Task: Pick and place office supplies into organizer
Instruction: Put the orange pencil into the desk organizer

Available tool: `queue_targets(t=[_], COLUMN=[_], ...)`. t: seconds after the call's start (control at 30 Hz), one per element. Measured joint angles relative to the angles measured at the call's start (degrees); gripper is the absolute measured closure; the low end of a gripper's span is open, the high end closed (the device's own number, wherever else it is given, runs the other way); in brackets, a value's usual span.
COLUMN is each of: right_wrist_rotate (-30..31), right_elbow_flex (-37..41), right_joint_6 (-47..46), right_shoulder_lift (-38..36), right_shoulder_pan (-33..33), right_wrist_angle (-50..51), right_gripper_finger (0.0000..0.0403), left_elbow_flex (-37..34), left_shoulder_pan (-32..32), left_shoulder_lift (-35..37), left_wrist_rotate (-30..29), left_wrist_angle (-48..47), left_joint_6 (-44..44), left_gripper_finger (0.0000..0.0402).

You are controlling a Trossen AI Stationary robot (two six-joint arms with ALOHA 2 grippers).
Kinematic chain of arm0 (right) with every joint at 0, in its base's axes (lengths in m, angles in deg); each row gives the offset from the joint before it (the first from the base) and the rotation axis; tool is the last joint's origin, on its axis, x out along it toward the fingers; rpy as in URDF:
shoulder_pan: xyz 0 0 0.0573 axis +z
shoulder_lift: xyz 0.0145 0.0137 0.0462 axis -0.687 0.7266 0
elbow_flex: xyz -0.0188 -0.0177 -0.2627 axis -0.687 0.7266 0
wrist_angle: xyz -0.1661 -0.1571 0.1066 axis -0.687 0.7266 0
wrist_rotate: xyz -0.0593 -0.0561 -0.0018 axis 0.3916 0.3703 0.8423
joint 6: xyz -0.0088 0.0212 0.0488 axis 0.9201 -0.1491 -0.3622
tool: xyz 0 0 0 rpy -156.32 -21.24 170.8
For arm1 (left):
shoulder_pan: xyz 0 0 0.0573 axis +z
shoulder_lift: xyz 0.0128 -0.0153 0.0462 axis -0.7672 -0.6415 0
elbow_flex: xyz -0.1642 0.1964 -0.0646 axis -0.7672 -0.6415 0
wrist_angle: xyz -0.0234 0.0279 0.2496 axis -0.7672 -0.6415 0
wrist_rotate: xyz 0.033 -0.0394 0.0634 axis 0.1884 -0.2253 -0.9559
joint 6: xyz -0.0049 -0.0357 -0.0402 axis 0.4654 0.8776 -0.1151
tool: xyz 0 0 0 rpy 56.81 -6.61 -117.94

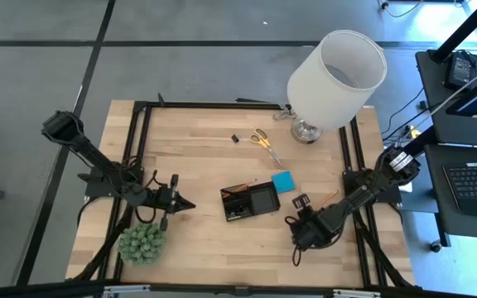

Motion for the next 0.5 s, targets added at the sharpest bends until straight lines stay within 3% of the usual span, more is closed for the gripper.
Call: queue_targets(t=[0.23, 0.5], right_wrist_rotate=[-2.0, -2.2], right_elbow_flex=[0.0, 0.0], right_joint_6=[-0.1, -0.5], right_shoulder_lift=[0.0, 0.0], right_shoulder_pan=[-2.1, -2.5], right_wrist_angle=[-0.1, -0.1], right_gripper_finger=[0.0368, 0.0387], left_elbow_flex=[0.0, 0.0], left_shoulder_pan=[0.0, 0.0], left_shoulder_lift=[0.0, 0.0], left_wrist_rotate=[0.0, 0.0], left_wrist_angle=[0.0, 0.0], left_joint_6=[0.0, 0.0], left_gripper_finger=[0.04, 0.04])
